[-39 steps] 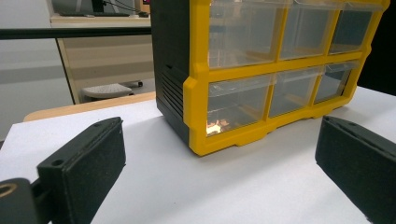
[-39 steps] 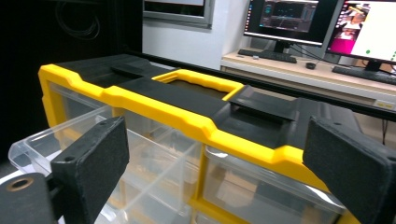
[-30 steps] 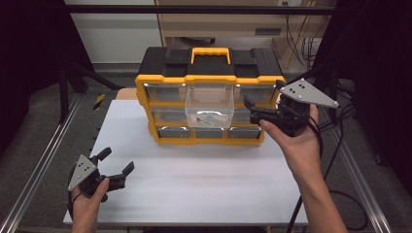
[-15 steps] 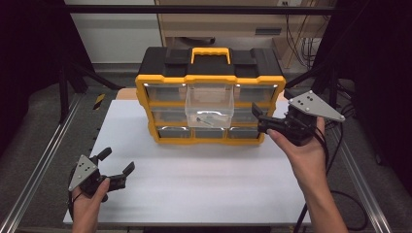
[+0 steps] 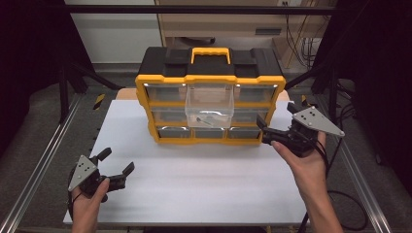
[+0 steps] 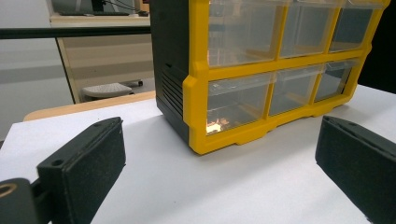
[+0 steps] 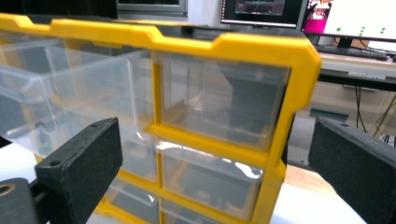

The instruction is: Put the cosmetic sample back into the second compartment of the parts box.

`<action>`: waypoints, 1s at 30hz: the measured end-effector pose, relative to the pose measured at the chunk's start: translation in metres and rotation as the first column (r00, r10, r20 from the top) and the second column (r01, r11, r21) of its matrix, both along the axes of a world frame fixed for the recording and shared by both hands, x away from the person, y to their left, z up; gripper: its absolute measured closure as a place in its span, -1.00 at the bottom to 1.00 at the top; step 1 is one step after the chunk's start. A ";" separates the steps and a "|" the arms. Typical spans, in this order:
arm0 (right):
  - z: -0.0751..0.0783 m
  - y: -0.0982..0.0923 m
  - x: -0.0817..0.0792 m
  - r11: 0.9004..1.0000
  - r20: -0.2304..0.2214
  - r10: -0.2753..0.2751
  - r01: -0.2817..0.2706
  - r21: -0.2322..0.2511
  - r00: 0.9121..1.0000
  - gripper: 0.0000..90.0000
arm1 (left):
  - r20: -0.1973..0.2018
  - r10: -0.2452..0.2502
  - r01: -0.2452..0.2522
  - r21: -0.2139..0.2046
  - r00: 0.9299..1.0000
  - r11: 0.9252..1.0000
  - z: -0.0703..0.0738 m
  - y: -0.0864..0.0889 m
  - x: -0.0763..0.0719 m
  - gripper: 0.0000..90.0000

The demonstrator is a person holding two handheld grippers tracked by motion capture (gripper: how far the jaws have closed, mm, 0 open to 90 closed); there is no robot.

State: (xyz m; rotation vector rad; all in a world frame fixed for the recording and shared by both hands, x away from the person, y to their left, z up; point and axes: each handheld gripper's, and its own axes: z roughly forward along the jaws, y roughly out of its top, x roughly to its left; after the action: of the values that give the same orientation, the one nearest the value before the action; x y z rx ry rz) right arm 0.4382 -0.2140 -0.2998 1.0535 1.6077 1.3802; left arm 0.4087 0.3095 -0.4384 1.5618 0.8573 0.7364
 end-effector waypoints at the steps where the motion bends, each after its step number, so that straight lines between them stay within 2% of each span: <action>1: -0.003 -0.001 0.000 1.000 0.000 0.000 0.000 -0.001 1.000 -0.93 | 0.000 0.001 -0.001 0.000 1.000 1.000 0.000 0.000 0.000 -0.96; 7: -0.021 -0.010 -0.003 1.000 -0.021 -0.014 0.014 -0.015 1.000 -0.93 | -0.001 -0.001 0.001 0.003 1.000 1.000 0.000 -0.001 0.000 -0.96; 14: -0.046 -0.018 -0.009 0.999 -0.035 -0.002 0.001 -0.038 0.999 -0.94 | -0.005 -0.006 0.006 0.007 1.000 1.000 -0.001 -0.003 0.001 -0.96; 18: -0.058 -0.022 -0.011 1.000 -0.038 0.001 -0.002 -0.023 0.999 -0.94 | -0.006 -0.005 0.005 0.007 1.000 1.000 -0.001 -0.003 0.000 -0.96; 24: -0.077 -0.022 -0.016 0.998 -0.034 0.033 -0.034 -0.047 0.999 -0.93 | 0.000 -0.003 0.003 0.007 1.000 1.000 0.000 -0.004 -0.002 -0.96; 30: -0.093 -0.022 -0.019 0.997 -0.048 0.055 -0.058 -0.045 0.997 -0.93 | 0.010 -0.008 0.008 0.007 1.000 1.000 0.002 -0.006 -0.004 -0.97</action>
State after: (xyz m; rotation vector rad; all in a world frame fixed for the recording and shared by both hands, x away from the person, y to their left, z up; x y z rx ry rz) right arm 0.4197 -0.2358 -0.3924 1.0269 1.7074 1.3578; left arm 0.4045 0.3038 -0.4363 1.5653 0.8413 0.7412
